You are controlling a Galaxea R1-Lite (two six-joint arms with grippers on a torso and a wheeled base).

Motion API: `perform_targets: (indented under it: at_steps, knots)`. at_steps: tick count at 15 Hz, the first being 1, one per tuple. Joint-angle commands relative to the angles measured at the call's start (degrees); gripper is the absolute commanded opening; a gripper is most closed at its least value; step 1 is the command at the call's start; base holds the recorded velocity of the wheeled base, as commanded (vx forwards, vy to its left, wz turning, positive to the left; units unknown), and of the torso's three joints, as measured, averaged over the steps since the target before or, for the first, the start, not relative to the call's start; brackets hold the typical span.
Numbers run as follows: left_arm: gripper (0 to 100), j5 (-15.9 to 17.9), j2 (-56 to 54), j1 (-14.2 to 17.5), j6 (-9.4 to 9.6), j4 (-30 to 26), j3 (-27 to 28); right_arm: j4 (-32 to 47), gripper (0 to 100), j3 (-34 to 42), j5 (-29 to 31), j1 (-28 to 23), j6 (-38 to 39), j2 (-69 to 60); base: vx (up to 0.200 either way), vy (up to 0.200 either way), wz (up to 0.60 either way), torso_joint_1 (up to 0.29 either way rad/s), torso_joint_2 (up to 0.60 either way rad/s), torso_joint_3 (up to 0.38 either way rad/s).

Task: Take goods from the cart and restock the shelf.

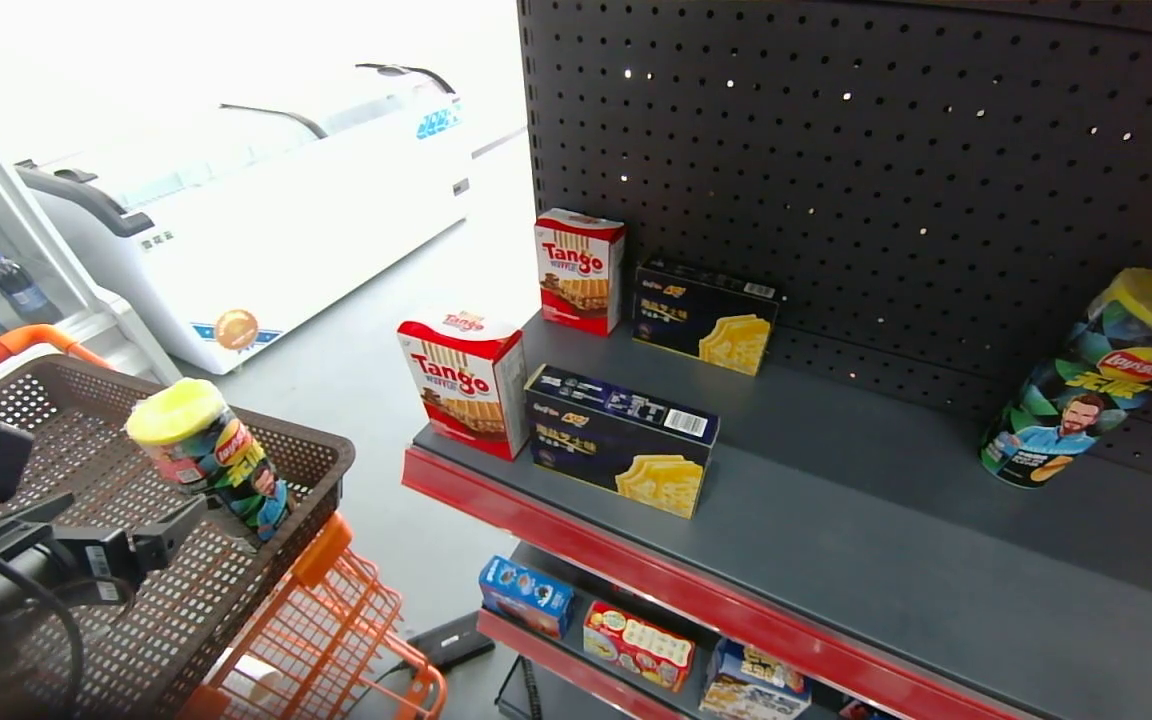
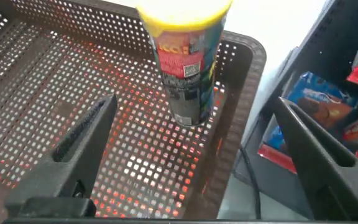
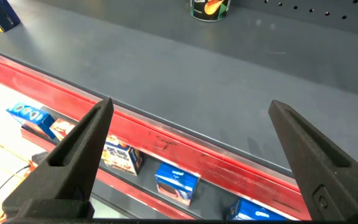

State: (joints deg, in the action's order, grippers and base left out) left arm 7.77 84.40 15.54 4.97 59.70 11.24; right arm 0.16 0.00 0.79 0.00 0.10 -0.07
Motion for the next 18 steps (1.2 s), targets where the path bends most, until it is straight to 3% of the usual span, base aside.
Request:
perform_targets:
  at_steps: [1,4,7,9,14,15,18]
  knots:
    - [100,0.0,11.7,0.0,-0.23,6.7,0.6,0.0,100,0.0,0.0,0.0,0.1,0.1,0.000,0.000,0.00,0.000,0.00,0.000]
    - [100,0.0,19.0,-0.3,-0.23,13.4,2.6,-0.1,100,0.0,0.0,0.0,0.0,0.1,0.000,0.000,0.00,0.000,0.00,0.000]
    - [100,0.0,27.7,-1.6,-1.90,19.2,9.9,0.0,100,0.0,0.0,0.0,0.1,0.1,0.000,0.000,0.00,0.000,0.00,0.000]
    - [100,0.0,31.9,-1.7,-1.90,22.4,13.6,0.0,100,0.0,0.0,0.0,0.0,0.1,0.000,0.000,0.00,0.000,0.00,0.000]
    - [100,0.0,37.9,-2.9,-2.07,26.3,17.5,0.0,100,0.0,0.0,0.0,0.0,0.1,0.000,0.000,0.00,0.000,0.00,0.000]
    - [0,0.0,38.8,-3.2,-2.69,27.8,17.9,0.0,100,0.0,0.0,0.0,0.0,0.1,0.000,0.000,0.00,0.000,0.00,0.000]
    - [0,0.1,39.2,-4.2,-3.13,29.1,19.6,0.0,100,0.0,0.0,0.0,0.0,0.1,0.000,0.000,0.00,0.000,0.00,0.000]
